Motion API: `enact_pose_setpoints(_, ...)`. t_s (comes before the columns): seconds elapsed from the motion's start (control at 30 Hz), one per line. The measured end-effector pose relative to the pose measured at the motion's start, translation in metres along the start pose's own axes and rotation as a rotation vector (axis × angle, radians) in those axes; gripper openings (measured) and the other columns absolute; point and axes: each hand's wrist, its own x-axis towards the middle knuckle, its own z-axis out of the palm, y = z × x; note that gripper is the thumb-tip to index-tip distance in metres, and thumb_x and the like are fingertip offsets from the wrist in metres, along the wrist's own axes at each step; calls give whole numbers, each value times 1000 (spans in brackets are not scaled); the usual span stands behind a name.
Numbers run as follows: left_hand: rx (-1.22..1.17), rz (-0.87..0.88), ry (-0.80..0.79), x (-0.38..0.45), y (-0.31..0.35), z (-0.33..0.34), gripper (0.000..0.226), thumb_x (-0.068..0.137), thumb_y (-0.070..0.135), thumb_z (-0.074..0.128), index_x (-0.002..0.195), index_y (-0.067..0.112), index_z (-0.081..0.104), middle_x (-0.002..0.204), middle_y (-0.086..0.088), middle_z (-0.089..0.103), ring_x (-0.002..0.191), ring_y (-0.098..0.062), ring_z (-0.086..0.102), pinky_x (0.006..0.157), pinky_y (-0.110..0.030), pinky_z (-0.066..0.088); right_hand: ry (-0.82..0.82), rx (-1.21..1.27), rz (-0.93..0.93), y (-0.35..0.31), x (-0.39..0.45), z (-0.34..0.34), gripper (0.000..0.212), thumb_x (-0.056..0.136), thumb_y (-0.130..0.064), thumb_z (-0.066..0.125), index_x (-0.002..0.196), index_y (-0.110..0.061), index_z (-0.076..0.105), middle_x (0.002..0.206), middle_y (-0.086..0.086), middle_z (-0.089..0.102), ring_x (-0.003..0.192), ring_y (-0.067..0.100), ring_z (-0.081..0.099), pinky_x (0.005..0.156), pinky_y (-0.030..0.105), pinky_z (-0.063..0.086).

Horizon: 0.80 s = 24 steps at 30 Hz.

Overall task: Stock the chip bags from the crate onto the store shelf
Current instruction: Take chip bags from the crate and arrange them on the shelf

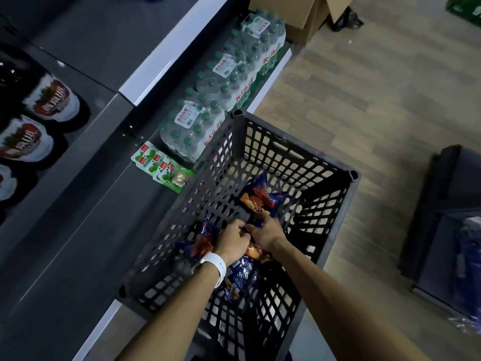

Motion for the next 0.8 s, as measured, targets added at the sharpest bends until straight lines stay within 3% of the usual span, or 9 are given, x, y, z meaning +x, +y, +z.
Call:
enact_pose_setpoints(0.13,-29,4,-18,13,-9,3,37,97,13,52,133,11,50,120,-9,63,108,-24,59,93,-30,45,-19,-18,50,9,23,6,64,95,-41,61,152,-33,33,162,18,9,145,36,28,119,42,29)
enact_pose_setpoints(0.2,-45,5,-26,25,-13,3,38,97,13,51,135,10,48,121,-9,62,110,-25,59,92,-29,43,21,9,70,12,39,9,67,94,-42,62,152,-39,30,162,18,2,143,40,32,117,45,33)
enact_pose_setpoints(0.3,-57,12,-17,46,-18,2,41,97,15,52,137,11,47,128,-10,59,114,-25,57,98,-32,43,159,90,59,22,69,13,51,90,-40,65,138,-42,47,150,17,31,129,42,49,104,50,48)
enact_pose_setpoints(0.4,-75,8,-14,63,-25,5,42,97,17,52,137,12,46,126,-8,59,113,-24,57,97,-32,43,288,182,16,25,87,13,26,90,-23,64,115,-27,69,116,5,69,115,32,62,98,41,52)
enact_pose_setpoints(0.5,-96,4,2,73,-32,7,42,96,15,53,137,11,47,123,-8,60,112,-24,57,97,-32,43,405,270,93,16,82,5,18,92,-15,63,103,-22,76,100,2,72,100,22,66,92,30,54)
enact_pose_setpoints(0.6,-101,-17,32,73,-41,3,38,96,12,54,133,9,50,121,-8,61,112,-25,58,98,-32,44,455,336,118,17,77,4,16,93,-11,64,100,-20,75,91,-2,67,83,13,65,76,22,52)
enact_pose_setpoints(0.7,-57,-19,166,67,-55,-2,30,91,7,59,121,9,57,111,-7,64,106,-27,61,91,-34,50,514,313,104,17,65,0,14,92,-12,66,96,-24,73,93,-4,70,79,11,65,70,22,50)
enact_pose_setpoints(0.8,200,24,331,57,-67,-10,25,85,9,61,109,14,57,113,-5,58,108,-28,56,82,-40,51,560,292,80,11,56,-8,16,92,-11,65,88,-27,68,90,-4,68,79,14,67,71,26,53)
